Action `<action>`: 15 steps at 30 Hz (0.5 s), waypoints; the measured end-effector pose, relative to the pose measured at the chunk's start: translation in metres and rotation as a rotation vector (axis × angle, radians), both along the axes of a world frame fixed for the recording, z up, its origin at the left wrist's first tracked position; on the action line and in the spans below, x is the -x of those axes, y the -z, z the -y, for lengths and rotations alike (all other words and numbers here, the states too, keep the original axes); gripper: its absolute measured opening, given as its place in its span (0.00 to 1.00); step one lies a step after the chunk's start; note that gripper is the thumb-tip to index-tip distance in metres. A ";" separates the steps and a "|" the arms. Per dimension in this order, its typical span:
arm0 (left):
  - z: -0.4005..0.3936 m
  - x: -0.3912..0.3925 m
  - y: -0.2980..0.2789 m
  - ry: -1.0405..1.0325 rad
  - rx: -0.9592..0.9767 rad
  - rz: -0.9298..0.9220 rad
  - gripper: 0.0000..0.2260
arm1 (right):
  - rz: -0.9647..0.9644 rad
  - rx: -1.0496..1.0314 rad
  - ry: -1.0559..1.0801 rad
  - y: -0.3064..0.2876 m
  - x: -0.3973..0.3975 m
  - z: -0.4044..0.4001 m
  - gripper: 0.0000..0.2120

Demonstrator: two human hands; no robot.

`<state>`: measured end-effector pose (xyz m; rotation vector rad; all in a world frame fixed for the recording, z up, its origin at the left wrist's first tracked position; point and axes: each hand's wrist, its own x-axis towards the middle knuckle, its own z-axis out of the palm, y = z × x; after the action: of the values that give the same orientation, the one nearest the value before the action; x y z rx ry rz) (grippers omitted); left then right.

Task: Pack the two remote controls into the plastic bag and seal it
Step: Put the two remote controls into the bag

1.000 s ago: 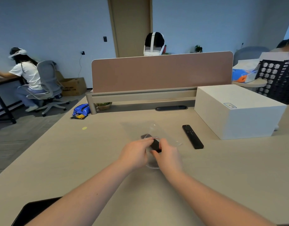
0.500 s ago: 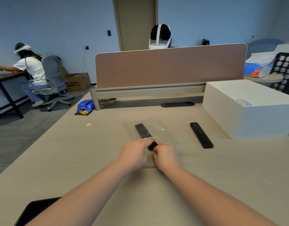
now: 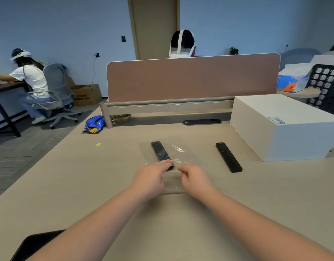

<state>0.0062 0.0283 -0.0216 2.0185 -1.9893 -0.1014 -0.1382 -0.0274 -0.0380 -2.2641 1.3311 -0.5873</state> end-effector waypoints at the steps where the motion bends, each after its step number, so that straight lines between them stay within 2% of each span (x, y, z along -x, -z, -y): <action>1: 0.001 0.000 0.001 -0.009 -0.001 0.003 0.28 | 0.043 0.033 0.064 -0.004 0.011 0.000 0.16; 4: 0.003 0.000 0.002 -0.016 -0.005 -0.007 0.28 | 0.228 0.160 0.280 -0.010 0.046 0.008 0.14; 6: 0.003 0.002 0.002 -0.016 0.001 -0.005 0.28 | 0.242 0.184 0.400 -0.005 0.065 0.021 0.14; 10: 0.000 0.007 0.000 -0.009 0.002 0.000 0.29 | -0.117 0.078 0.486 0.014 0.083 0.040 0.22; 12: -0.001 0.009 -0.002 0.000 -0.006 0.007 0.29 | -0.189 0.023 0.509 0.019 0.087 0.045 0.23; 15: -0.003 0.009 -0.004 0.006 -0.004 0.025 0.30 | -0.217 0.011 0.523 0.023 0.088 0.050 0.20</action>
<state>-0.0030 0.0313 -0.0178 2.0260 -2.0119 -0.0826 -0.2266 -0.0778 -0.0609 -2.0265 2.0574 -0.5219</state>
